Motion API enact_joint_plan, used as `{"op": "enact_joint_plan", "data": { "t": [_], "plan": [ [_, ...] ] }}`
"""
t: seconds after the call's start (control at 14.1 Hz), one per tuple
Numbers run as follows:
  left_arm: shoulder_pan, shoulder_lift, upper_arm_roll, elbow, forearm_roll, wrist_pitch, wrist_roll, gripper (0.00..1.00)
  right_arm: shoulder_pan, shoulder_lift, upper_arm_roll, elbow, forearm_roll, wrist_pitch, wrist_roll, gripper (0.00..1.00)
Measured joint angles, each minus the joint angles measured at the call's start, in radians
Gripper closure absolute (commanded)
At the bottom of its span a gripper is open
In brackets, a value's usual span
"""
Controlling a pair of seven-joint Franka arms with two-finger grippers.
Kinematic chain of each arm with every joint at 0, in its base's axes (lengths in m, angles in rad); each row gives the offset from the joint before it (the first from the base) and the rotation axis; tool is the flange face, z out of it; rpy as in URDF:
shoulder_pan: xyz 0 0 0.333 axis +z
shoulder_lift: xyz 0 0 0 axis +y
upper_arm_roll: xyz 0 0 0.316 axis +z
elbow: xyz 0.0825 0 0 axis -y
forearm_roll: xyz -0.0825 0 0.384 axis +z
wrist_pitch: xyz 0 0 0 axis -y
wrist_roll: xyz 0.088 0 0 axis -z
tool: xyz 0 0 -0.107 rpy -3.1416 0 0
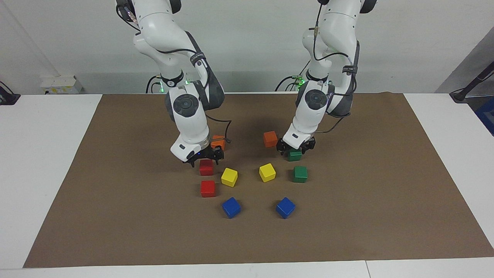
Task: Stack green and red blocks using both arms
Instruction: 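Grasp the green cube with the left gripper while the right gripper grasps red, then carry the green cube outward with the left gripper while the right gripper carries red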
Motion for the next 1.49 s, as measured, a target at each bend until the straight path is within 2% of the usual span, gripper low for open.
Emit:
{"op": "enact_joint_plan", "data": {
  "t": [0.21, 0.35, 0.43, 0.64, 1.06, 1.14, 1.28, 1.42, 1.49],
  "plan": [
    [0.000, 0.000, 0.000, -0.014, 0.000, 0.000, 0.000, 0.03, 0.000, 0.002, 0.000, -0.005, 0.000, 0.001, 0.045, 0.00],
    [0.000, 0.000, 0.000, -0.023, 0.000, 0.001, 0.000, 0.15, 0.000, 0.003, 0.000, -0.008, 0.006, 0.004, 0.066, 0.00],
    [0.000, 0.000, 0.000, -0.025, 0.000, 0.002, 0.000, 0.28, 0.000, 0.006, 0.000, -0.008, 0.015, 0.006, 0.071, 0.00],
    [0.000, 0.000, 0.001, -0.028, 0.000, 0.004, 0.000, 1.00, 0.000, 0.014, -0.002, -0.012, 0.024, 0.012, 0.072, 0.00],
    [-0.001, 0.000, 0.001, -0.028, 0.000, 0.004, 0.000, 1.00, -0.006, 0.026, -0.005, -0.060, 0.024, 0.099, 0.072, 0.00],
    [-0.001, 0.000, 0.001, -0.028, 0.000, 0.006, 0.000, 1.00, -0.007, 0.027, -0.005, -0.064, 0.024, 0.104, 0.072, 0.04],
    [0.000, -0.004, 0.006, -0.022, 0.000, 0.007, 0.000, 1.00, -0.007, 0.027, -0.005, -0.068, 0.024, 0.105, 0.072, 0.42],
    [0.013, -0.031, 0.018, -0.001, 0.000, -0.024, 0.000, 1.00, -0.008, 0.027, -0.005, -0.070, 0.024, 0.105, 0.072, 0.91],
    [0.035, -0.054, 0.022, 0.017, 0.000, -0.062, 0.007, 1.00, -0.008, 0.027, -0.005, -0.071, 0.024, 0.105, 0.072, 1.00]
  ]
}}
